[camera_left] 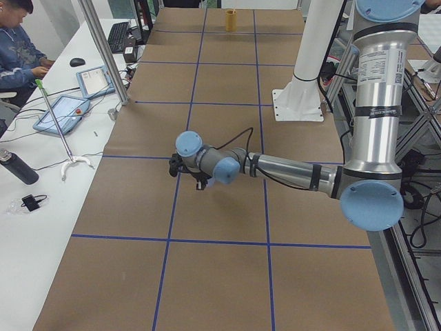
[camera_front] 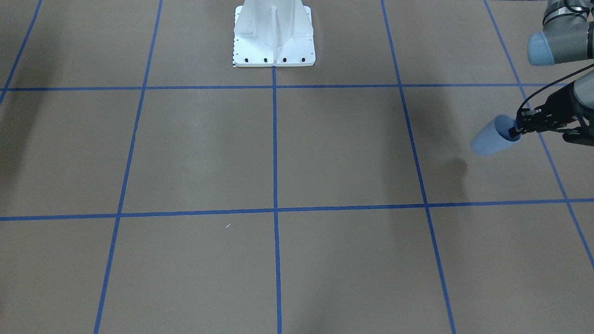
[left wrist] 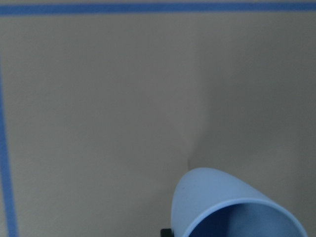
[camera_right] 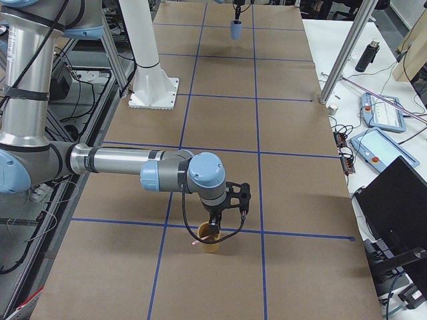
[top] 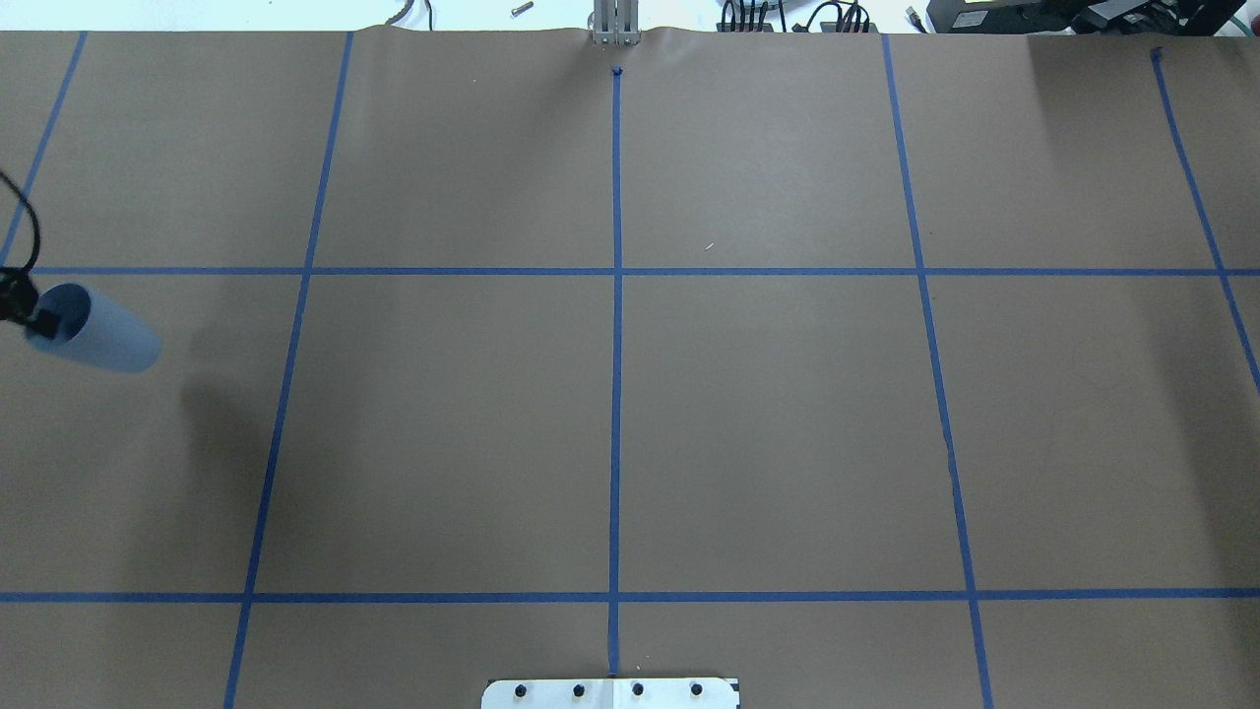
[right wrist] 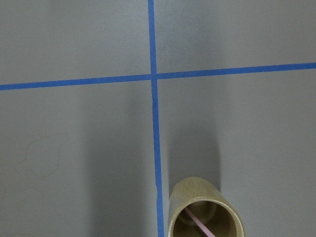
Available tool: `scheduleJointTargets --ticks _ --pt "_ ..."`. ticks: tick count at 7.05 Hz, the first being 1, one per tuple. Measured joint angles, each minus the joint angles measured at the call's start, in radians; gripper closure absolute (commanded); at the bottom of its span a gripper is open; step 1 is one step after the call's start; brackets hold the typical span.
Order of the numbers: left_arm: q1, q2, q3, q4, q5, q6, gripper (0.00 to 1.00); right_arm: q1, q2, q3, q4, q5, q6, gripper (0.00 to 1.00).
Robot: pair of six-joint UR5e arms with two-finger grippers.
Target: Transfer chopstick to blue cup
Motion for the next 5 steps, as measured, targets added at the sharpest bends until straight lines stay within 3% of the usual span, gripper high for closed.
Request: scheduleJointTargets --ticks 2,5 --pt "0.094 -0.272 -0.003 0.120 0.052 -0.219 1.00 -0.001 0.001 -0.003 0.000 0.006 0.000 0.00" --pt "0.355 -0.601 0.018 0.231 0.301 -0.558 1.00 -0.001 0.013 -0.013 0.000 0.021 -0.001 0.00"
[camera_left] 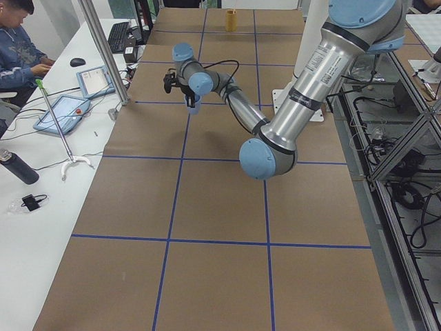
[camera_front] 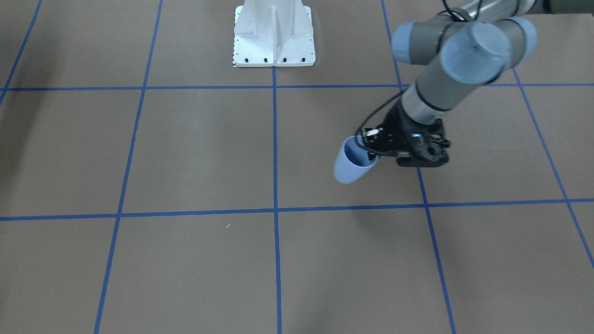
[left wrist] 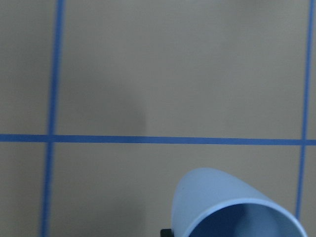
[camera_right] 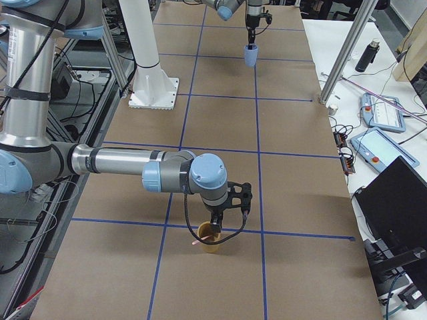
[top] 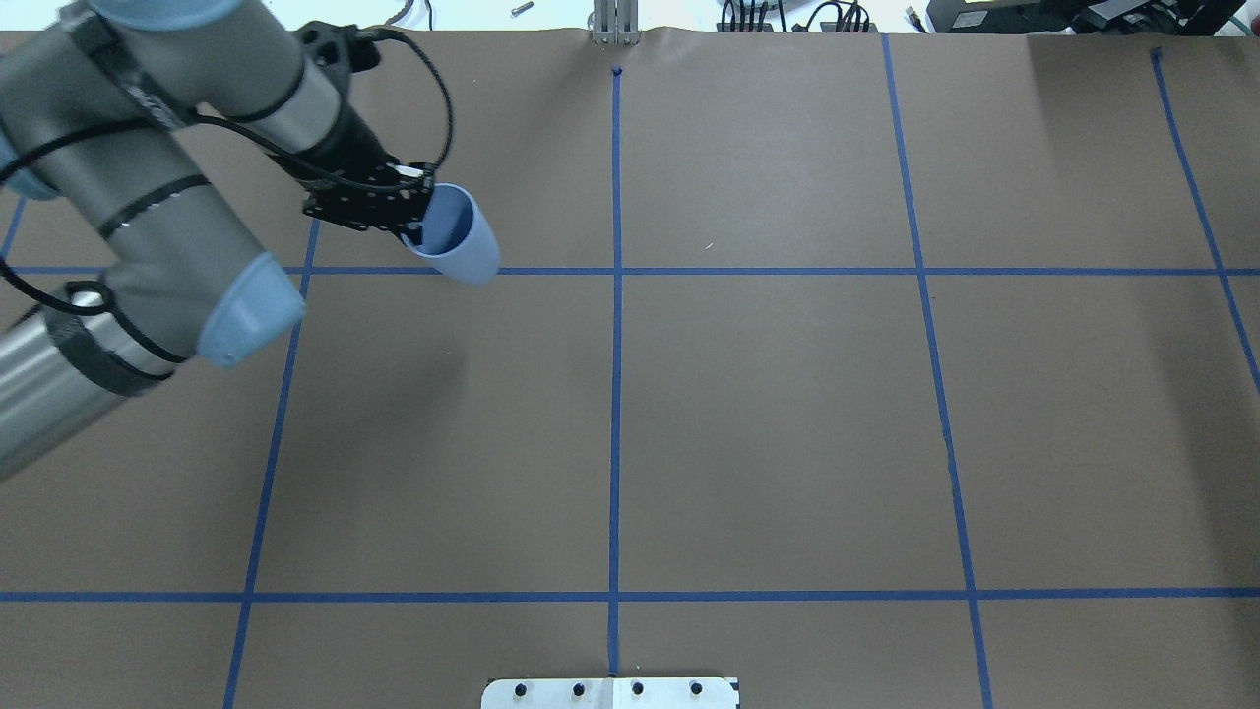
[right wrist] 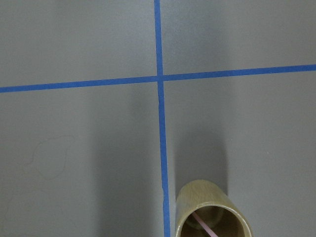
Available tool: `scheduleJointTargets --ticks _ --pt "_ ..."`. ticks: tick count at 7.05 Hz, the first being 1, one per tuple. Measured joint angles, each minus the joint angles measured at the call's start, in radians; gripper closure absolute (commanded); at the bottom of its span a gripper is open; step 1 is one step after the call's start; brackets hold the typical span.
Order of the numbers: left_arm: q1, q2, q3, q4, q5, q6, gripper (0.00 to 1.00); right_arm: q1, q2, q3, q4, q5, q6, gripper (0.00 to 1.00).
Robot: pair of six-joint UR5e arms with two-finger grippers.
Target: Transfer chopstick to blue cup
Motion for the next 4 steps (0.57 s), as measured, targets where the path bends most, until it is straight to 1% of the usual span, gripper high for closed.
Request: scheduleJointTargets --ticks 1,2,3,4 --pt "0.074 -0.107 0.045 0.077 0.095 -0.042 1.00 0.000 0.004 -0.001 0.000 0.001 0.000 0.00" --pt "0.135 -0.180 0.106 0.107 0.173 -0.072 1.00 0.000 0.006 -0.003 0.000 0.005 0.000 0.00" --pt "0.174 -0.212 0.154 0.098 0.224 -0.101 1.00 0.000 0.006 -0.008 0.000 0.012 -0.001 0.00" --pt "0.195 -0.224 0.184 0.085 0.249 -0.115 1.00 0.000 0.006 -0.014 0.000 0.018 -0.001 0.00"
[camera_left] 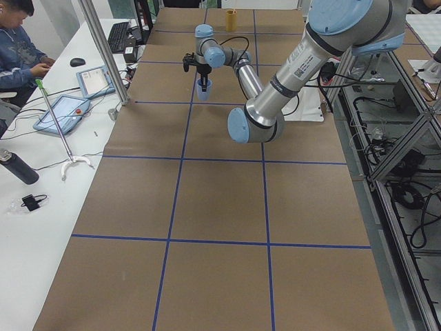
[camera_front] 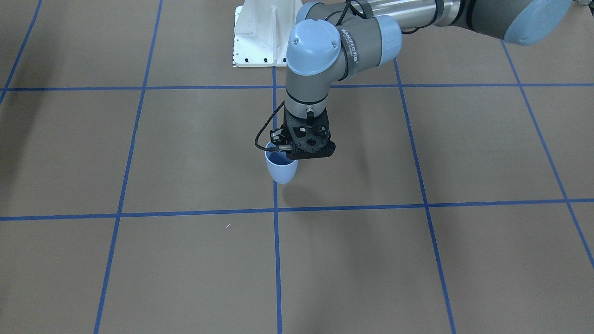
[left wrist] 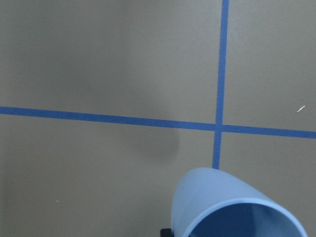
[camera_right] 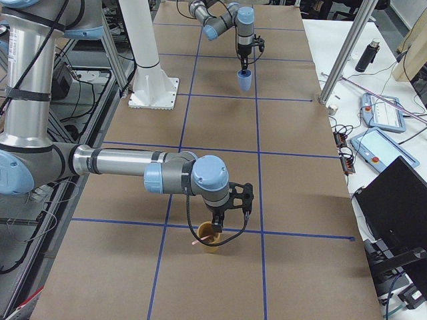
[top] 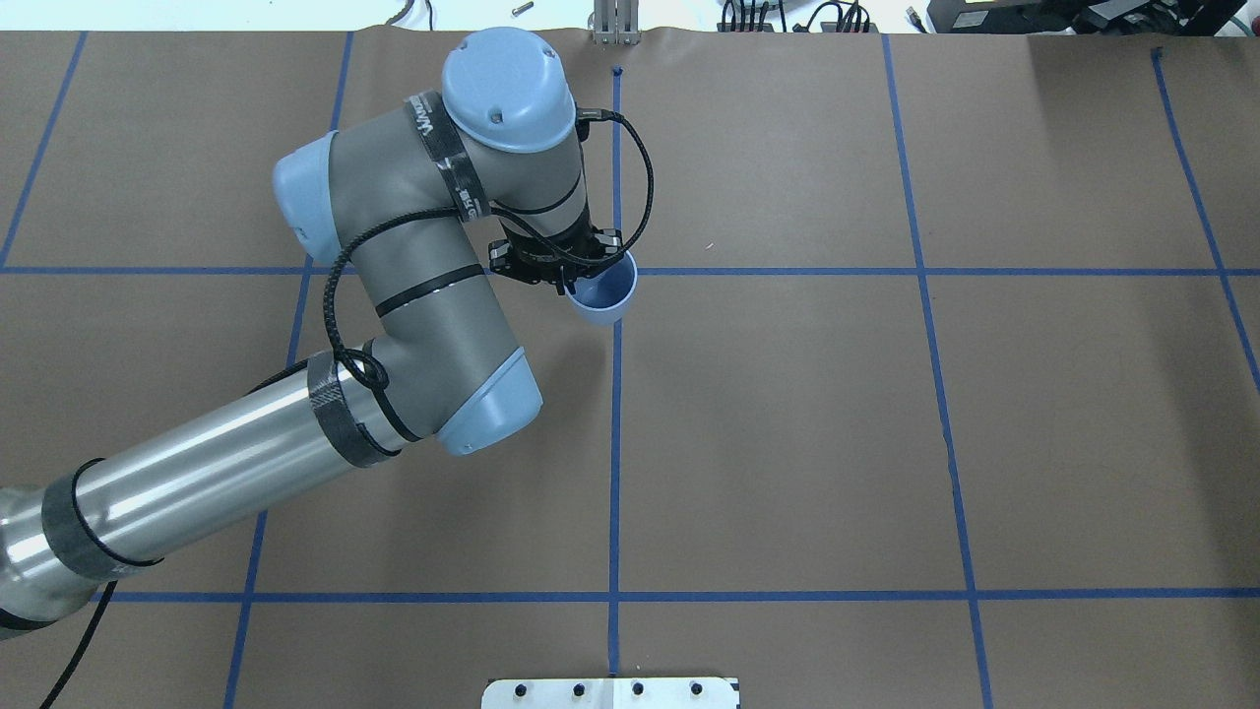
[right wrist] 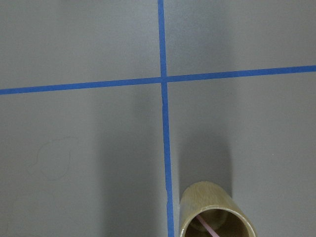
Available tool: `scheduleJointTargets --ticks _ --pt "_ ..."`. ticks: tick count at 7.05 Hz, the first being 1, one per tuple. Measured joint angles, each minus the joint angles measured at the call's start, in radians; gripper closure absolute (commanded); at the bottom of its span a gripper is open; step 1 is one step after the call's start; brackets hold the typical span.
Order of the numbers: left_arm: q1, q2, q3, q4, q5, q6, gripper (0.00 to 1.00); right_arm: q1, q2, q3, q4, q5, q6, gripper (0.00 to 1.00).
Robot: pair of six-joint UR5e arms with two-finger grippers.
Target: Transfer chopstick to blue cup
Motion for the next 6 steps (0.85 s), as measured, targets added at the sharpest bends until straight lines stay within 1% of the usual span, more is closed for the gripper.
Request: scheduleJointTargets --ticks 3,5,6 --pt "0.027 -0.005 0.066 -0.070 0.021 -0.006 1.00 -0.001 0.000 -0.006 0.000 0.006 0.000 0.00" --pt "0.036 -0.008 0.092 -0.097 0.022 -0.007 1.00 -0.003 0.001 -0.010 0.000 0.006 -0.001 0.00" --pt "0.038 -0.009 0.097 -0.100 0.022 -0.007 0.11 -0.004 0.001 -0.013 0.000 0.006 -0.001 0.00"
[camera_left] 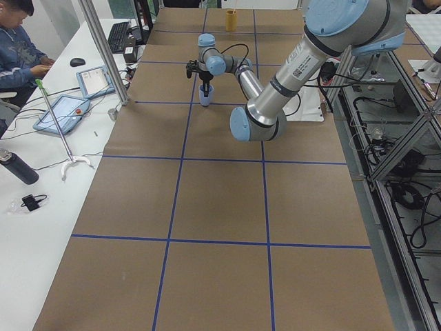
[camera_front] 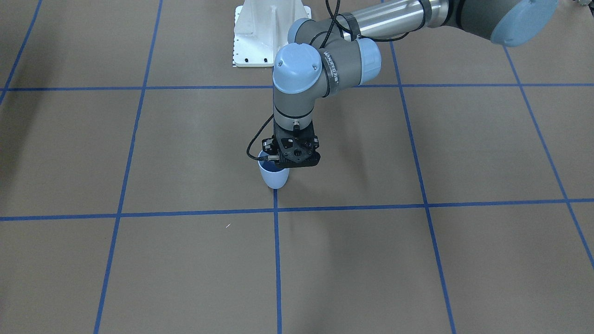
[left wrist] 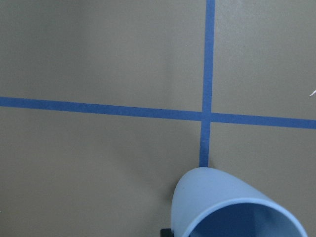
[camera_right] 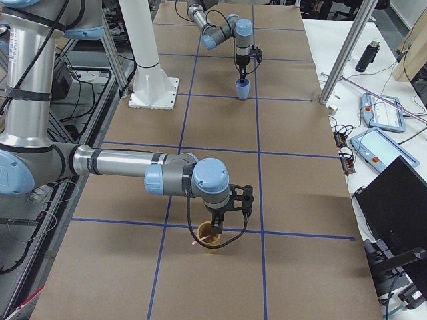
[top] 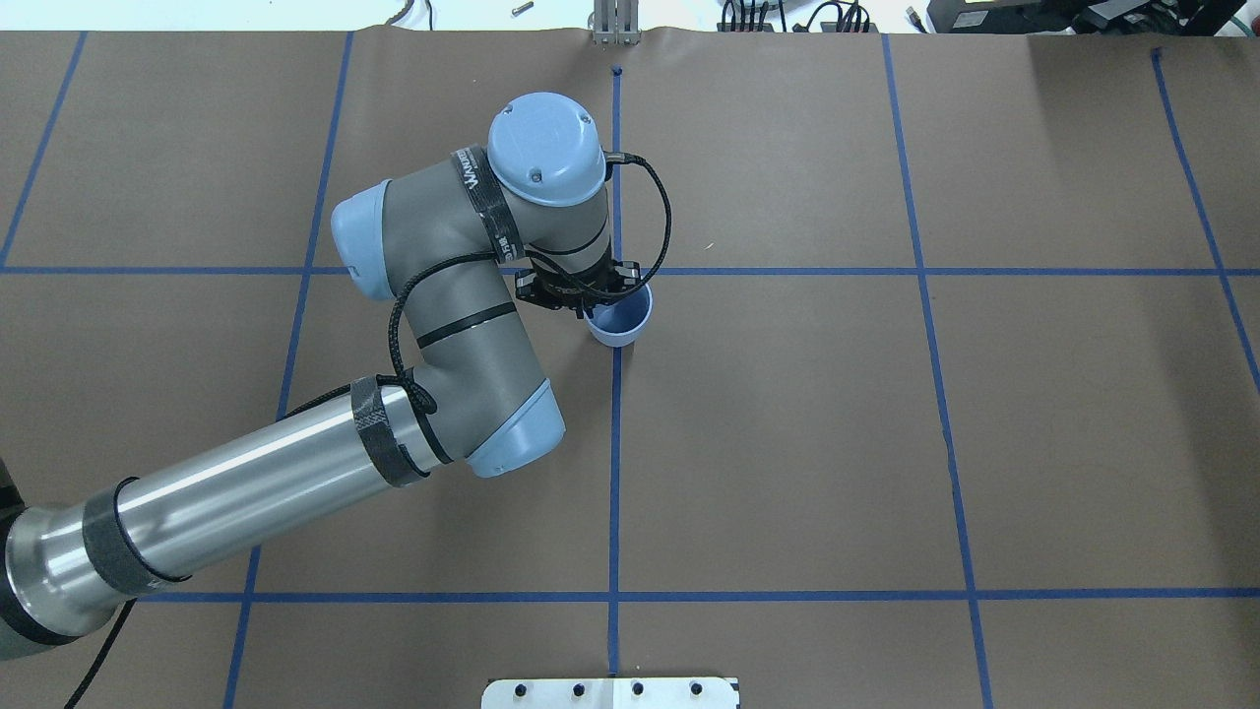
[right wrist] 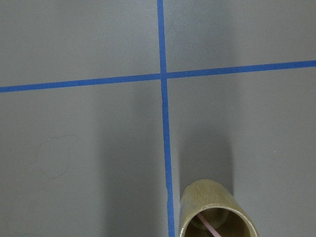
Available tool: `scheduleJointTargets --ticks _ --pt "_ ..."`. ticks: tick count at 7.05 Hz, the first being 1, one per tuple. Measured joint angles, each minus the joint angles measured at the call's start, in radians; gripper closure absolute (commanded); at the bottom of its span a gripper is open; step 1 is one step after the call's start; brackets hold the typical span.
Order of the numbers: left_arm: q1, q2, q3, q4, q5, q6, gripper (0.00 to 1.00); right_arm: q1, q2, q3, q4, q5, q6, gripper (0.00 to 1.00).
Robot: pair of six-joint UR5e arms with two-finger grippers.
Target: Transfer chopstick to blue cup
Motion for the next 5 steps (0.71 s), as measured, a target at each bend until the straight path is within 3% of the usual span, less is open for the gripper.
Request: scheduleJointTargets --ticks 1,3,5 --pt "0.001 -0.001 0.002 0.000 0.000 0.001 0.03 0.000 0.000 -0.001 0.000 0.000 0.000 0.00" --pt "-0.006 -0.001 -0.018 0.006 -0.002 0.000 0.03 -0.001 0.006 -0.001 0.001 0.000 0.000 0.00" --pt "-0.067 0.038 -0.121 0.038 -0.062 -0.001 0.03 0.020 0.019 -0.013 -0.002 -0.002 -0.026 0.00"
